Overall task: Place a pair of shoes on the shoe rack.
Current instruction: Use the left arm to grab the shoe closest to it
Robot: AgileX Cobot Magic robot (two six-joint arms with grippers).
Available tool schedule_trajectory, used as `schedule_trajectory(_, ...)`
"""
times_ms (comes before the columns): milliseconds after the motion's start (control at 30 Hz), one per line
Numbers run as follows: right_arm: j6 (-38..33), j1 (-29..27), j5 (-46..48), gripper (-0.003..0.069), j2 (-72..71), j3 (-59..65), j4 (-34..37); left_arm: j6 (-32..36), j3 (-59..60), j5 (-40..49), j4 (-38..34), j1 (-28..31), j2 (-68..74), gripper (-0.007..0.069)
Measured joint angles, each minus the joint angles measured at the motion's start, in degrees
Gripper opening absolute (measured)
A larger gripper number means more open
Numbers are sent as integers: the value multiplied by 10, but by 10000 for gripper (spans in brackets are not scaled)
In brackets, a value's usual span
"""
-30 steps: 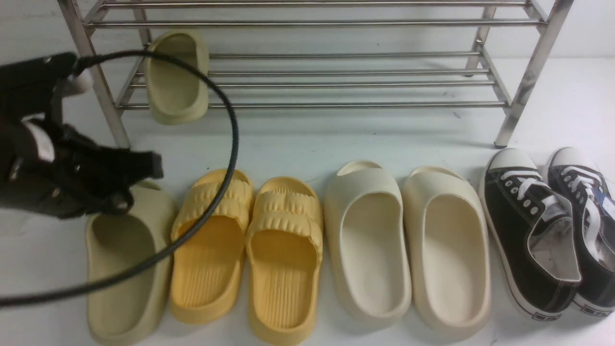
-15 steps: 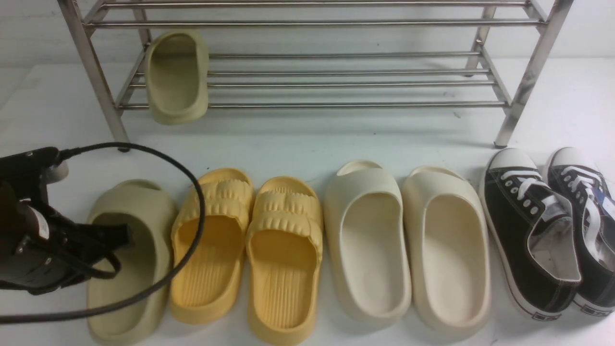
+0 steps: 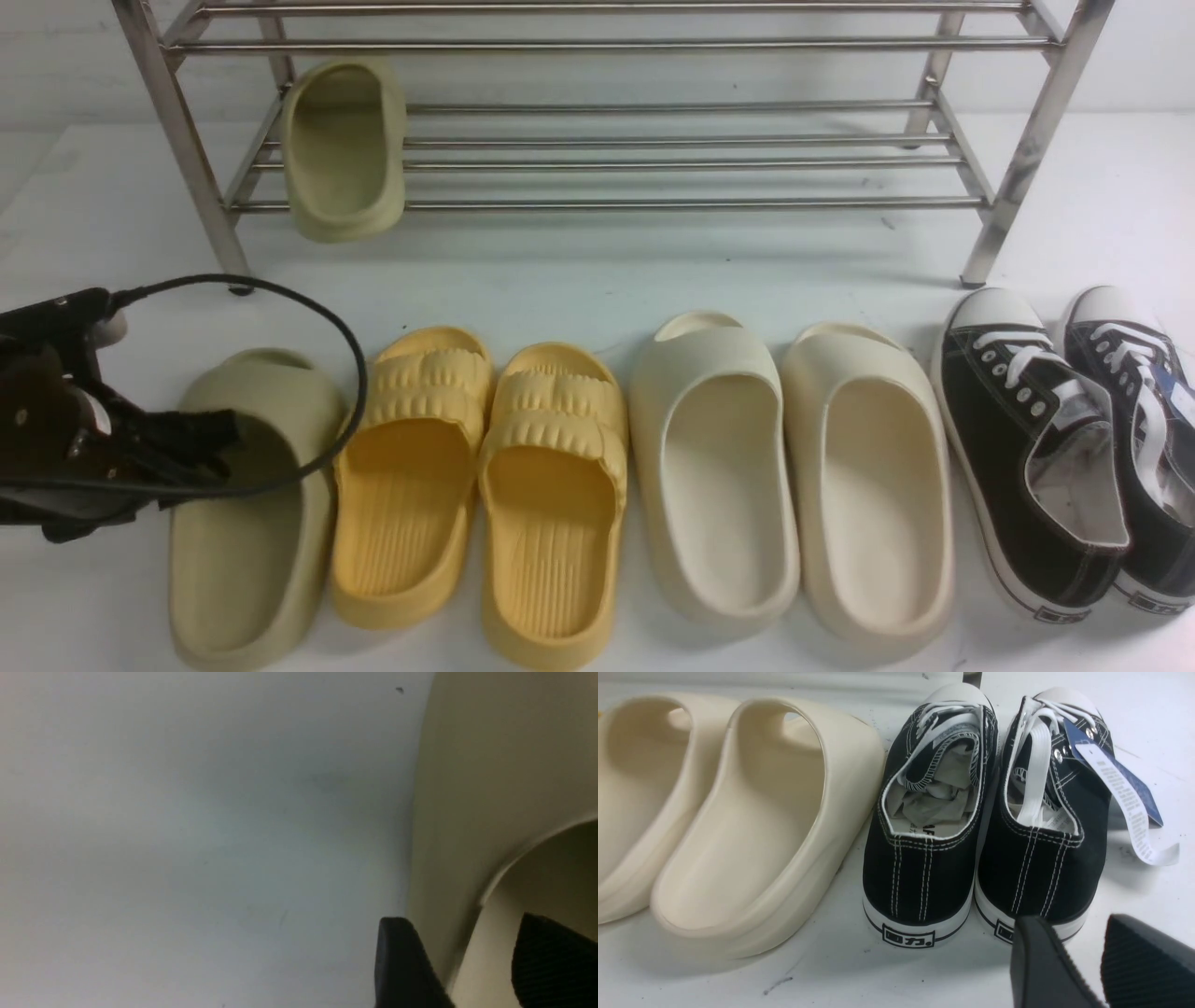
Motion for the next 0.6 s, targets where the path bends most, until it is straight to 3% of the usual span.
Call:
schedule_trajectory(233, 0, 0, 0, 239, 0, 0, 1, 2, -2, -50, 43, 0, 66, 238)
schedule_trajectory(600, 0, 0, 0, 239, 0, 0, 1, -21, -3, -51, 26, 0, 42, 108)
